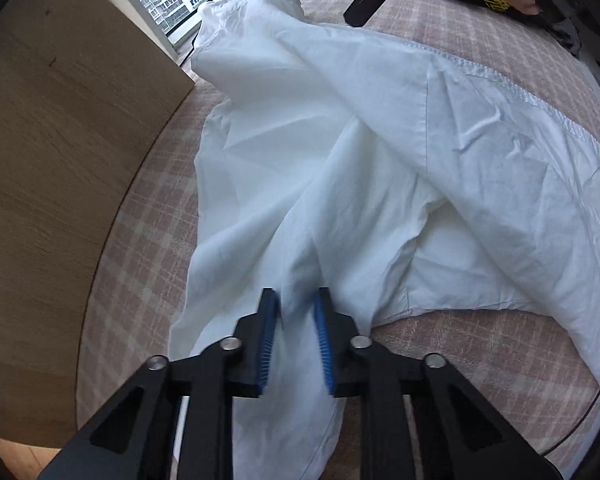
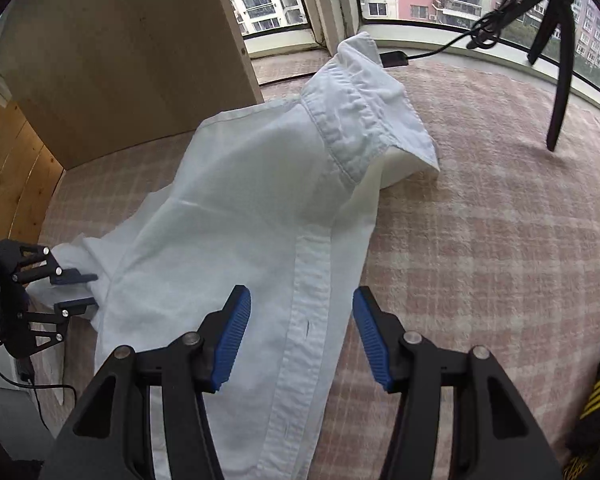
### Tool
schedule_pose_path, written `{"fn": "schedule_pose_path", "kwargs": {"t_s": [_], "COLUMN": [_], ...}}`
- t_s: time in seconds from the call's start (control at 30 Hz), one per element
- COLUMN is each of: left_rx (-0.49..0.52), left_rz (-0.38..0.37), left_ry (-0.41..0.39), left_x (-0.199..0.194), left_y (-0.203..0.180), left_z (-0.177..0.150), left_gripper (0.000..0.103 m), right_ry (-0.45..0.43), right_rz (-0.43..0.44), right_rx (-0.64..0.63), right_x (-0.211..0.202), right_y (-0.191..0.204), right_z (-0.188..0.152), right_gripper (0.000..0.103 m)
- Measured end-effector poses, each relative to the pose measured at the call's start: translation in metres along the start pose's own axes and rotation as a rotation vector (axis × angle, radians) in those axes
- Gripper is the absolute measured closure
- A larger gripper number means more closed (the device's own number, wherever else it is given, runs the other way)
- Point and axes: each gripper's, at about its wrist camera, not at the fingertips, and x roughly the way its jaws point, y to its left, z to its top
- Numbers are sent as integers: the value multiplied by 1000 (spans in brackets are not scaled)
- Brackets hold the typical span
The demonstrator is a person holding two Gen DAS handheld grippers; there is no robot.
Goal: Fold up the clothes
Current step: 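Grasp the shirt body with the left gripper while the right gripper grasps near the collar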
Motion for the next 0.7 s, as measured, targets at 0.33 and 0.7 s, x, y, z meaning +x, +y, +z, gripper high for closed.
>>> {"fn": "schedule_pose_path", "kwargs": {"t_s": [0.33,0.7], "left_rx": [-110,-246], "left_rz": [-35,-2], "left_ry": [-54,-15], "left_x": [-23,-35], "left_y": [14,66], "left_z": [-9,-37], "left_gripper": [99,100], "right_ry": [42,23], "right_rz": [-39,-95], "right_rx": [-134,-69], "right_x": [30,-13], "right_y": [11,-17], "right_z": [17,11], "right_gripper": [62,100]}}
